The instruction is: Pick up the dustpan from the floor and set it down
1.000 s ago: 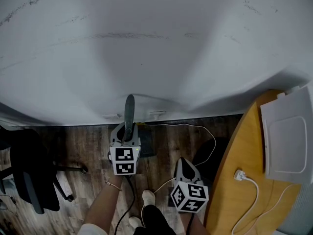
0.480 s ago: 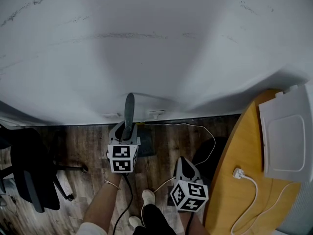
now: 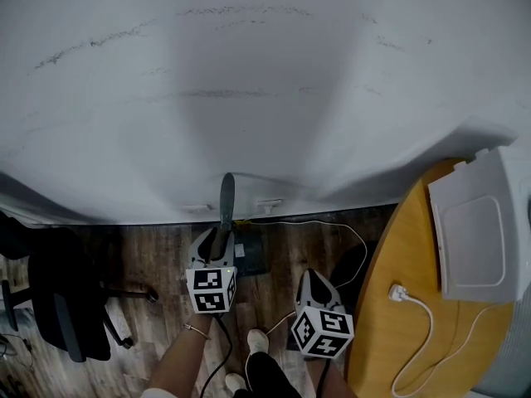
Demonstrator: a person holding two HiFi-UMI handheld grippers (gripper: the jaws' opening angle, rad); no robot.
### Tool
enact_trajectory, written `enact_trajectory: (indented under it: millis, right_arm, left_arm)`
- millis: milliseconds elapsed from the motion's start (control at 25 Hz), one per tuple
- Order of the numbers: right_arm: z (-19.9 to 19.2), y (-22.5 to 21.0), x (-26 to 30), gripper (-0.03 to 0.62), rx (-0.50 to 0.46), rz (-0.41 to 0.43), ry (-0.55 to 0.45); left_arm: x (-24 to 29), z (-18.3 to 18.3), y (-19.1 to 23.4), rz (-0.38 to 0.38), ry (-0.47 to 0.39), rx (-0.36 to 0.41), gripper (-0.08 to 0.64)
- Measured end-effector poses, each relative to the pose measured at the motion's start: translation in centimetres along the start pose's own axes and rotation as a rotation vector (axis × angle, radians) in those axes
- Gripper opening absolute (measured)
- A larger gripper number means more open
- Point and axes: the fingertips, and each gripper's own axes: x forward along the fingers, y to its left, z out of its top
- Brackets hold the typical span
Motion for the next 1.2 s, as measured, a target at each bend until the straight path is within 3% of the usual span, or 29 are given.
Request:
enact_trajectory:
  millis: [440,680,920,1200]
  right_arm:
    - [1.3,1.4,-3.6,0.032,-0.03,0.013,-0.008]
    - [1.9,2.7,-6.3,0.032,-0.067,0.039,-0.012]
    - [3.2,3.8,-9.4,0.032,-0.091,0.075,-0.039]
    - [4.2,4.9,-12.9,0.032,-0.147,0.122,-0.062]
  left_arm:
    - [-8.4,1.1,-0.2,-0.002,-0.041,-0.097,0.14]
    - [-14.3,4.1,-1.8,-0.016,-0.105,-0.074,0.104]
    - [-19.3,6.7,-2.0,0.034,-0.148,-0.127,0.051]
    - [-25.1,8.5,-1.2,0.098,-0.182,-0.137,0.02]
